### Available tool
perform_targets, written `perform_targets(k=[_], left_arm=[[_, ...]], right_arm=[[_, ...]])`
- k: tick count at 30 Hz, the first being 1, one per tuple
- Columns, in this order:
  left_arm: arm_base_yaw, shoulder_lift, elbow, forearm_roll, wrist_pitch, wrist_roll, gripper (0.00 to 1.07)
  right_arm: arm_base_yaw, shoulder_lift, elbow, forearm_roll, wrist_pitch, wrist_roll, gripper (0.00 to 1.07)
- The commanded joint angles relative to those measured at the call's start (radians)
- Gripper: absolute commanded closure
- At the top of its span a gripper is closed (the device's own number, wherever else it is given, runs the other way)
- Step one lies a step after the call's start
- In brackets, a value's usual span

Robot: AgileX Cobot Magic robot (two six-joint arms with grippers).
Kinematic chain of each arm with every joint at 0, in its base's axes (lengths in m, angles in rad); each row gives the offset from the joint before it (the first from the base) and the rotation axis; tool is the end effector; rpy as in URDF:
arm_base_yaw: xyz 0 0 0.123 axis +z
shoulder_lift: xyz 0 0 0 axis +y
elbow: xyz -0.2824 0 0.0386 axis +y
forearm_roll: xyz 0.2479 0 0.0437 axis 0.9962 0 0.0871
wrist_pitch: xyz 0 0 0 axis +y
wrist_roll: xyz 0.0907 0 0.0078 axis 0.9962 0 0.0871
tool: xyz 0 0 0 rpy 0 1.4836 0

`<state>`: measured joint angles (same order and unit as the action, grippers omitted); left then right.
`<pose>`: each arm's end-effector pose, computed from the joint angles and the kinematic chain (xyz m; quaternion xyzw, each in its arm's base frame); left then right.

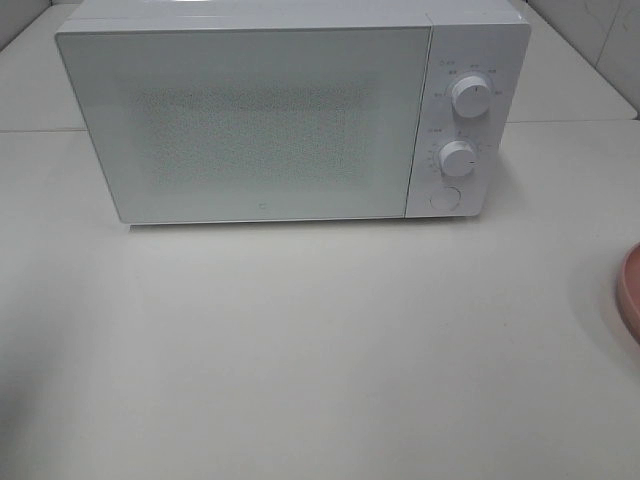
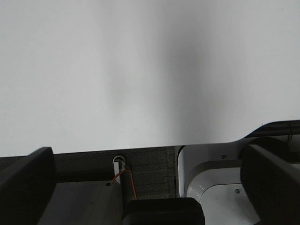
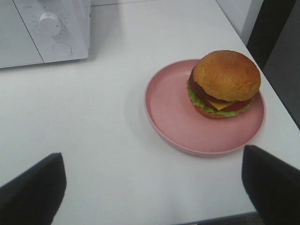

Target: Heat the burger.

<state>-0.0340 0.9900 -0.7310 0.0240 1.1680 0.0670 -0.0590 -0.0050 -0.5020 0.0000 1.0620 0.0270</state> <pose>0.1488 -0.0031 0.2704 0.0535 0.9918 0.0134 0.1150 -0.0059 0.0003 0.2776 0.0366 0.8510 -0.0084 0.5239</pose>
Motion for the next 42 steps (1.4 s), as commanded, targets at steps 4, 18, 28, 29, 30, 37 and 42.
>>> perform_targets(k=[4,18,28,29,30,37,42], left_arm=[[0.004,-0.197,0.126,-0.072,-0.005,0.000,0.05],[0.004,-0.858,0.234,-0.099,-0.132,-0.001,0.05],[0.004,-1.017,0.232,-0.090,-0.133,-0.013,0.05],[0.004,-1.017,0.232,-0.090,-0.133,-0.013,0.05],[0.004,-1.019,0.232,-0.089,-0.133,-0.015,0.05],[0.004,-1.019,0.232,-0.088,-0.133,-0.015,0.05],[0.004,-1.019,0.232,-0.091,-0.133,-0.015,0.05]], right_arm=[[0.002,-0.020,0.002,-0.005,-0.008,0.003,0.09],[0.002,-0.020,0.002,-0.005,-0.008,0.003,0.09],[0.002,-0.020,0.002,-0.005,-0.008,0.003,0.09],[0.002,-0.020,0.002,-0.005,-0.008,0.003,0.09],[0.002,-0.017,0.002,0.000,-0.008,0.003,0.09],[0.001,-0.013,0.002,0.000,-0.008,0.003,0.09],[0.001,-0.013,0.002,0.000,-0.008,0.003,0.09]])
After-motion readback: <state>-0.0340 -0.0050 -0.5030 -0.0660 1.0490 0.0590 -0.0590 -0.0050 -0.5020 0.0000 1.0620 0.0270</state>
